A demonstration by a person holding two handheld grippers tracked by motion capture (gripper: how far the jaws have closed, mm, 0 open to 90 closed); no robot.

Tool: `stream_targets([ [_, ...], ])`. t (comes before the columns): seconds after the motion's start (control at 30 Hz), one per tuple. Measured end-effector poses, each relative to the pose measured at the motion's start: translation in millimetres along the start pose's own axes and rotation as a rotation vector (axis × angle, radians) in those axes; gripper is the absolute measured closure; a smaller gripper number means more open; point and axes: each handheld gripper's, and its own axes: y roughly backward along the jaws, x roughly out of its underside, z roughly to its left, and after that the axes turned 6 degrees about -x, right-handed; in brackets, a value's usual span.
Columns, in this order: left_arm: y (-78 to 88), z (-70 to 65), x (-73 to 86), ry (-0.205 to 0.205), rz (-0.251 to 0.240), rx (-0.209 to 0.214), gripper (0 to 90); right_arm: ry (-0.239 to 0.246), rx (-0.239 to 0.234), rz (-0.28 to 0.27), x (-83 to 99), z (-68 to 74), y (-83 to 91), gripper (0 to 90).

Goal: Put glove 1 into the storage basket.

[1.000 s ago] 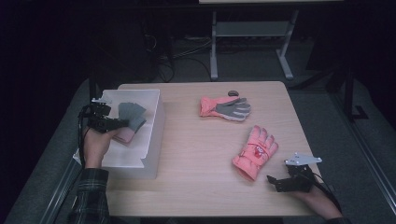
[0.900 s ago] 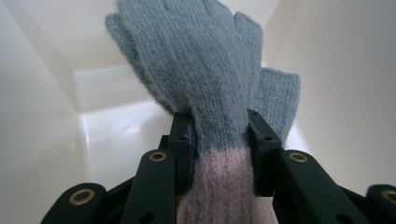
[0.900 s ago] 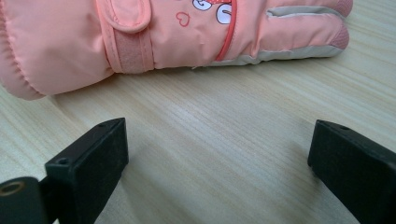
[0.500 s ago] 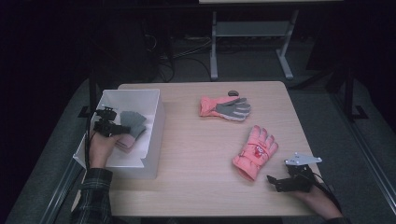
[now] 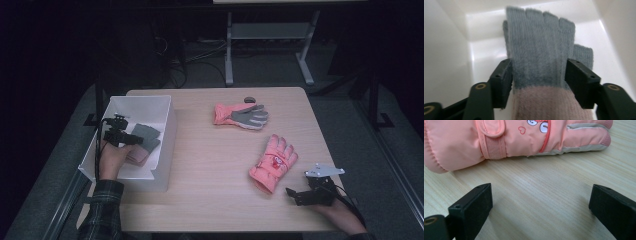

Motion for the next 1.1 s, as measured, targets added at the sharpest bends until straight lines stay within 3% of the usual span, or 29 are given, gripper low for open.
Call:
stream_targets([
  [0.13,7.8,-2.1,-2.9,0.007,-0.017,0.008,27.3,-0.001,0.000,0.000,0.0,0.0,0.0,4.4],
  [0.3,24.2,-3.2,-6.9,0.004,-0.070,0.040,22.9,0.000,0.000,0.000,0.0,0.0,0.0,4.4],
  [0.43,42.1,-3.4,-10.9,-0.013,-0.125,0.110,21.1,-0.001,0.000,0.000,-0.1,0.1,0.0,4.4],
  [0.63,58.5,-8.5,-15.3,-0.041,-0.162,0.165,18.5,0.000,0.000,0.000,0.0,0.0,0.0,4.4],
  [0.87,88.4,-25.6,-22.1,-0.099,-0.243,0.272,15.2,-0.001,0.000,0.000,-0.1,0.1,0.1,4.4],
  [0.9,88.4,-25.6,-22.1,-0.099,-0.243,0.272,14.9,-0.001,0.000,0.000,-0.1,0.1,0.1,4.4],
  [1.1,100.7,-48.8,-26.3,-0.156,-0.278,0.375,13.6,0.000,0.000,0.000,0.0,0.0,0.0,4.4],
])
